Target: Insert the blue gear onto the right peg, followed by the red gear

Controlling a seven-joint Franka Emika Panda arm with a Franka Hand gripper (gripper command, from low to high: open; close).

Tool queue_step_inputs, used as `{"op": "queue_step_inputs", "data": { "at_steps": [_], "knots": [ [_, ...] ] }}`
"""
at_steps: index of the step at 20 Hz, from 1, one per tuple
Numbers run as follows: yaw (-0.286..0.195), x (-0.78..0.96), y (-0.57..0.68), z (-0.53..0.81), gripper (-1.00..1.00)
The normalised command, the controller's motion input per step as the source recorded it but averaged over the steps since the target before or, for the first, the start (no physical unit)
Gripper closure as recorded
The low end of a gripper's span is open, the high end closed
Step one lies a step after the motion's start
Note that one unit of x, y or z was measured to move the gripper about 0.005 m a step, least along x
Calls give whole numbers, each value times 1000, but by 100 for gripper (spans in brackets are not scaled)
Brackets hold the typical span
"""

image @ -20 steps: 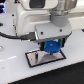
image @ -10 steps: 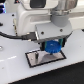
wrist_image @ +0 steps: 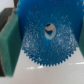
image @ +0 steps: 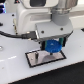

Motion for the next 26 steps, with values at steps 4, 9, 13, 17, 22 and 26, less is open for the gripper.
{"op": "queue_step_inputs", "data": {
  "at_steps": [4, 9, 13, 17, 22, 26],
  "knots": [
    [0, 360, -75, -10, 100],
    [0, 334, -22, -71, 100],
    [0, 185, 3, 77, 100],
    [0, 142, 2, 224, 100],
    [0, 42, 0, 110, 100],
    [0, 37, -4, 451, 100]
  ]
}}
